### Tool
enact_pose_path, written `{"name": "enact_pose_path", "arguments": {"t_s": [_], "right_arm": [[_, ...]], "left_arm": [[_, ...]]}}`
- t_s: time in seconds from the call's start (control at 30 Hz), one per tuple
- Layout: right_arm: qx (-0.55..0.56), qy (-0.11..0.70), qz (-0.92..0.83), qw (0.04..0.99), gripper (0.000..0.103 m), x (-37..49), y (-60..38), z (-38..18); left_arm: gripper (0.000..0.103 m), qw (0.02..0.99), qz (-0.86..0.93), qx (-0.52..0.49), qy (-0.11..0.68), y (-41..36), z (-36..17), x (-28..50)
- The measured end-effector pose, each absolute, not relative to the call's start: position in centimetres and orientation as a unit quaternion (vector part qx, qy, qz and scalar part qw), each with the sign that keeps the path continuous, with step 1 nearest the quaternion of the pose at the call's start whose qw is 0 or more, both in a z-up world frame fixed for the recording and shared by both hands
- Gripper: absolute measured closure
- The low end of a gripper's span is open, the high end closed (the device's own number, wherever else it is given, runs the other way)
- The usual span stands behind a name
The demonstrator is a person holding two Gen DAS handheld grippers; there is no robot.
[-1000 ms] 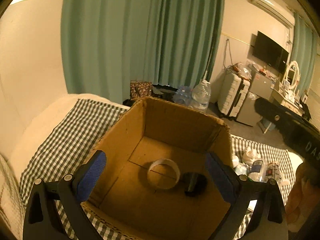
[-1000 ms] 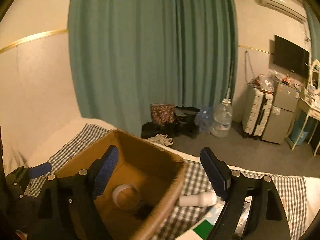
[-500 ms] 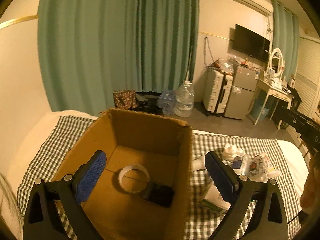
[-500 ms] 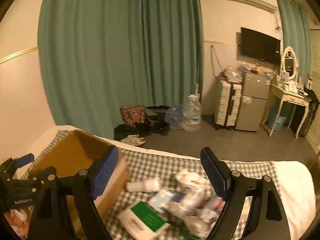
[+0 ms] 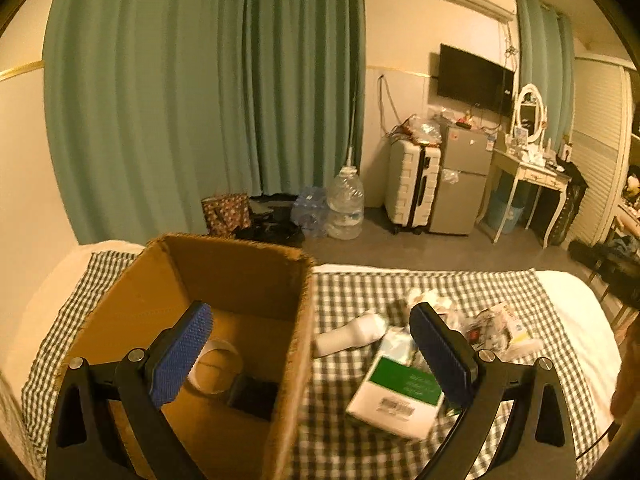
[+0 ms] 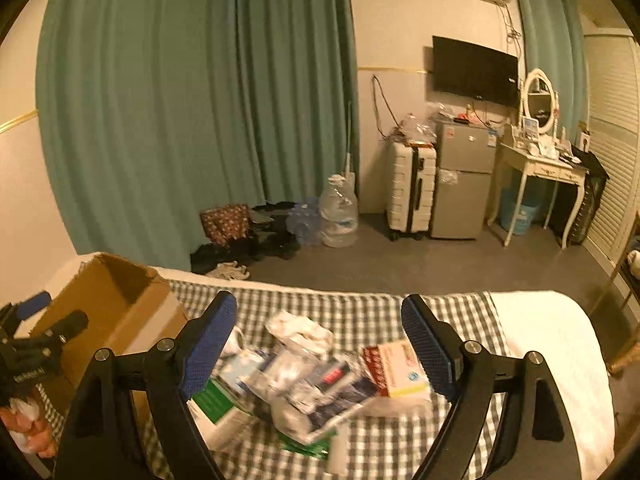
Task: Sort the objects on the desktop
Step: 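Move both grippers back over the pile of items on the bed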
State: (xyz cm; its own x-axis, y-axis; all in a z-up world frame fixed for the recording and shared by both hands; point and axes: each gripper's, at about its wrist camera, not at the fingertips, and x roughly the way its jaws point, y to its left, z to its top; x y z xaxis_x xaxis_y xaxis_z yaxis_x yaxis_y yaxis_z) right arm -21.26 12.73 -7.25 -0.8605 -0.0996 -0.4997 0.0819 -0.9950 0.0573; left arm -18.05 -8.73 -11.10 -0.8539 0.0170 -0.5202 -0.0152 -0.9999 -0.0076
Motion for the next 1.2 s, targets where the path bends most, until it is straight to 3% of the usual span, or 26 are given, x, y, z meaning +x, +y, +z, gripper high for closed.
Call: {"name": "enact_pose_path", "arguments": {"t_s": [0.17,0.63,1.2], "right_arm": [[0.273,-0.031,-0.961,0.039,0.016,-21.0,14.2,-9.0],[0.314,-0.062,-0.946,0.055,0.016,-23.0,15.1,-14.5],[0.371,-0.067,-0.924,0.069,0.016,-26.4,12.6,-19.6]], "left_arm": [[0.002,0.045,0.965,-0.257,-0.021,-6.5,-11.4,-17.9],[0.002,0.113,0.968,-0.22,0.03,-1.3,-15.1,-17.2],[0.002,0.12,0.934,-0.329,0.076,-0.7,-22.7,-20.6]]}}
